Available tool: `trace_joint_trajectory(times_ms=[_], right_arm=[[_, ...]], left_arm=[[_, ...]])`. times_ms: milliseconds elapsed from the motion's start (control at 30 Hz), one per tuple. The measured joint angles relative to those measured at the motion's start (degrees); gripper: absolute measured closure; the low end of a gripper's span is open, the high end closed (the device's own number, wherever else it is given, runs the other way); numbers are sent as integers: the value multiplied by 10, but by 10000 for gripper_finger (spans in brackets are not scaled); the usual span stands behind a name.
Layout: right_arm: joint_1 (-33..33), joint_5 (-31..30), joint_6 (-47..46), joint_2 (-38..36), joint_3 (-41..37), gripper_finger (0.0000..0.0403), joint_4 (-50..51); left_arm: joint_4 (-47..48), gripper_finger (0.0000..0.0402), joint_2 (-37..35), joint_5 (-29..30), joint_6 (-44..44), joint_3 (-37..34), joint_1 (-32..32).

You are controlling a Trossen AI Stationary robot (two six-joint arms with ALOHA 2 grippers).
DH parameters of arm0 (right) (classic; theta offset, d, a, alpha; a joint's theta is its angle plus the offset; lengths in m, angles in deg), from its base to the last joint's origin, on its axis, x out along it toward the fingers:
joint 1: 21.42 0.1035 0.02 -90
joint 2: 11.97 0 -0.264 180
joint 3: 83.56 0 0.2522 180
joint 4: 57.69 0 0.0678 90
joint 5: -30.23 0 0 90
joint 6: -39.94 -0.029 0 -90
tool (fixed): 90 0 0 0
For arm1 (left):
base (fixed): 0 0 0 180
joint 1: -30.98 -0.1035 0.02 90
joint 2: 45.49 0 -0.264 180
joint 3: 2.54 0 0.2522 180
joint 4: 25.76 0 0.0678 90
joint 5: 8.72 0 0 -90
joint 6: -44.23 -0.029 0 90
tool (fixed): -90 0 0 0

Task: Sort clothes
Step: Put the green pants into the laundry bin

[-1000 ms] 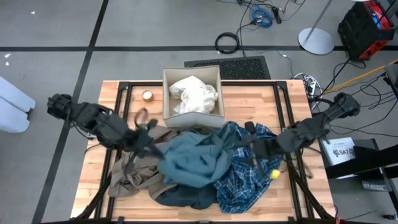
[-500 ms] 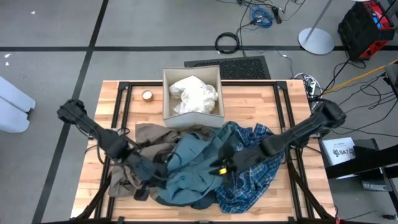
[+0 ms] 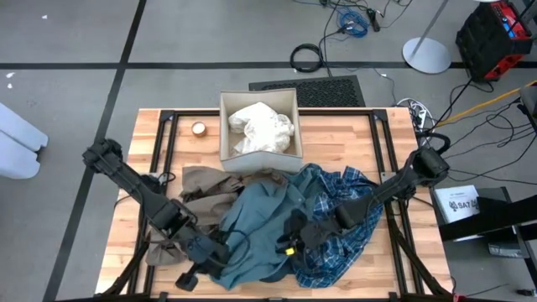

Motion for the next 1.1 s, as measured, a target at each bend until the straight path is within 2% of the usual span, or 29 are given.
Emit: trace_joint_trajectory(times_ms=[67, 133, 233, 333, 567, 667, 733, 833, 1000, 1100], right_arm=[[3, -11, 0, -3, 0, 250, -1], [8, -10, -3, -3, 0, 250, -9], [19, 6, -14, -3, 0, 250, -13], [33, -4, -38, -3, 0, 250, -12], [53, -135, -55, -1, 0, 250, 14], [53, -162, -47, 2, 0, 250, 19], [56, -160, -45, 12, 1, 250, 19], [56, -121, -45, 40, 14, 250, 20], [56, -90, -45, 98, 63, 254, 47], [56, -90, -43, 121, 97, 289, 116]], left_arm=[[-3, 402, 11, -16, 14, 0, 6], [0, 400, 16, -7, 28, 0, 8], [3, 388, 21, 49, 43, 0, 6], [4, 372, 24, 94, 43, 0, 2], [4, 362, 24, 80, 42, 0, -8], [4, 361, 24, 78, 44, 0, -8], [3, 361, 24, 78, 43, 0, -8], [3, 360, 24, 78, 43, 0, -8], [1, 360, 24, 78, 43, 0, -11], [1, 360, 24, 78, 43, 0, -12]])
